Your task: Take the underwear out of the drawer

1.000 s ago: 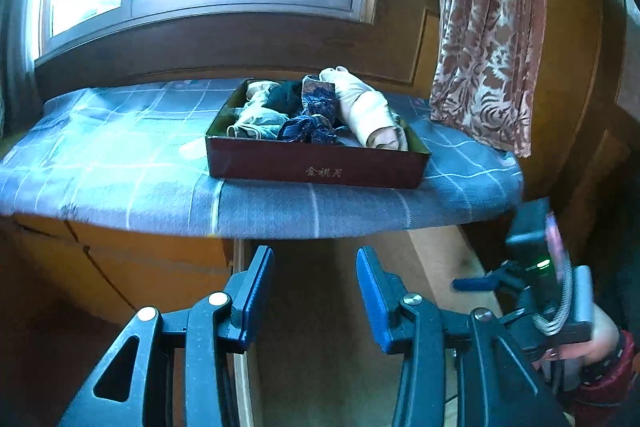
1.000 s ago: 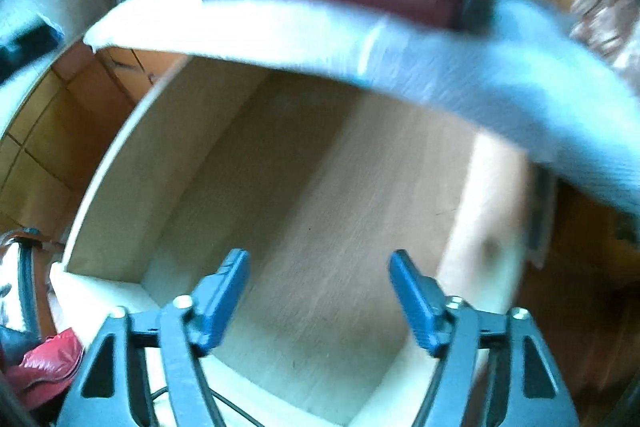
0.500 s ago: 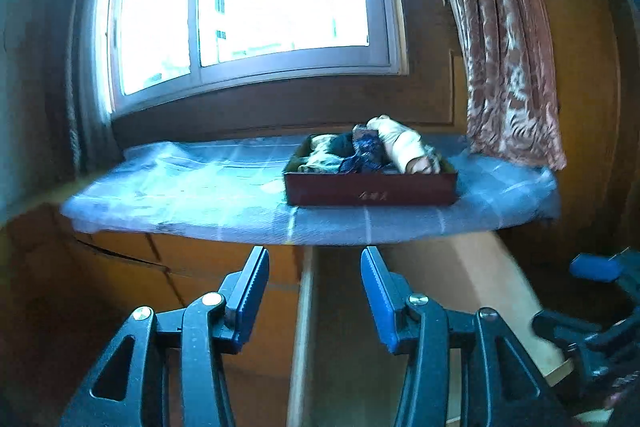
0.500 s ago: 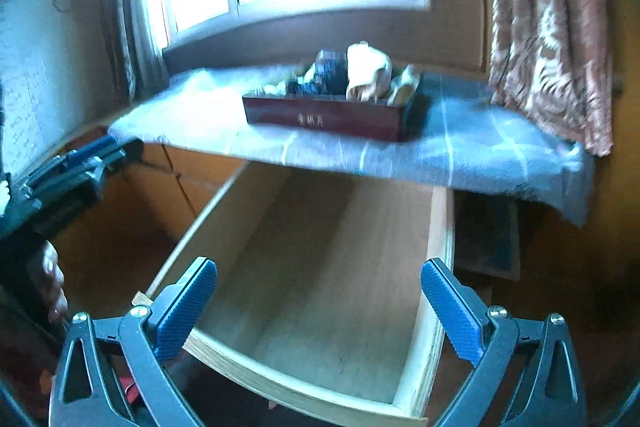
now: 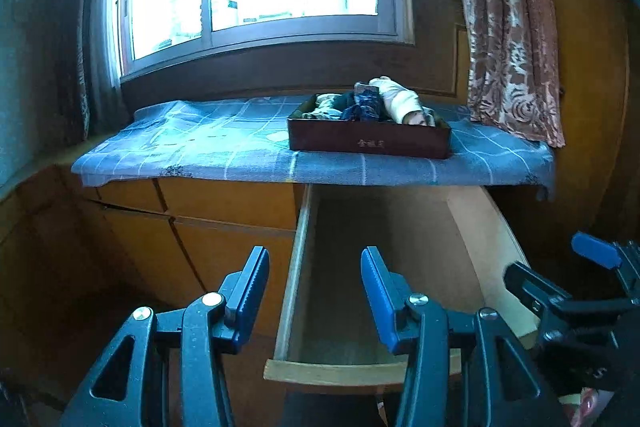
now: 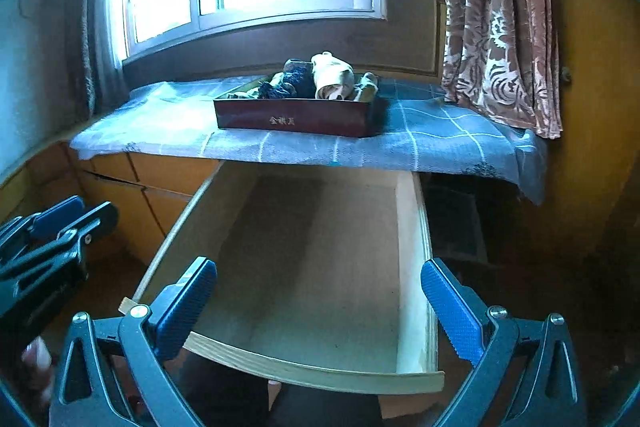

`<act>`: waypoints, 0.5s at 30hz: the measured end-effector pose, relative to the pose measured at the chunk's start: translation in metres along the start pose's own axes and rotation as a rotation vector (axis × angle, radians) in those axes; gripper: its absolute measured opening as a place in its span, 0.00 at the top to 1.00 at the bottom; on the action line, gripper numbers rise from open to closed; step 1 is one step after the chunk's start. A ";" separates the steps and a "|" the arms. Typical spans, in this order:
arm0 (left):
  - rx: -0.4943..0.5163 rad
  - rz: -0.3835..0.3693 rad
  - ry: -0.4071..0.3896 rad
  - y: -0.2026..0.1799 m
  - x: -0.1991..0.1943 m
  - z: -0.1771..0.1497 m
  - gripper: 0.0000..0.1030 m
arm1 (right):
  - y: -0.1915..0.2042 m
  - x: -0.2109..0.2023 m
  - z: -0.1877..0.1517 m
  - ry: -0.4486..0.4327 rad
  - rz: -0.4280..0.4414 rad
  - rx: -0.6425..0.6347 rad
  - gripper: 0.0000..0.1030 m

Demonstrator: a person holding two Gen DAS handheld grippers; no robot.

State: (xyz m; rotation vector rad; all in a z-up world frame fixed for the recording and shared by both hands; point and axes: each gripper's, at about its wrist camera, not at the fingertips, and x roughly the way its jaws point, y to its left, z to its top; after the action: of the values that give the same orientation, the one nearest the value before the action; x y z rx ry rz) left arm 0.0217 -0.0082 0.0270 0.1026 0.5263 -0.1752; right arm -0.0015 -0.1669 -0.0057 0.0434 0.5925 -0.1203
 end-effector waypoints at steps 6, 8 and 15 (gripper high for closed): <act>0.041 0.025 0.027 -0.013 0.000 -0.006 0.53 | -0.004 -0.002 -0.003 -0.002 -0.041 0.034 0.00; 0.035 0.022 0.020 -0.015 -0.001 -0.006 0.53 | -0.005 -0.003 -0.004 0.000 -0.063 0.035 0.00; 0.029 0.040 0.011 -0.016 -0.003 -0.005 0.53 | -0.004 -0.005 -0.004 -0.007 -0.126 0.026 0.00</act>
State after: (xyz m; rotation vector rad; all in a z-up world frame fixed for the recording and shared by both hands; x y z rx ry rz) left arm 0.0131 -0.0229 0.0232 0.1419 0.5322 -0.1437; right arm -0.0084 -0.1705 -0.0067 0.0313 0.5866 -0.2502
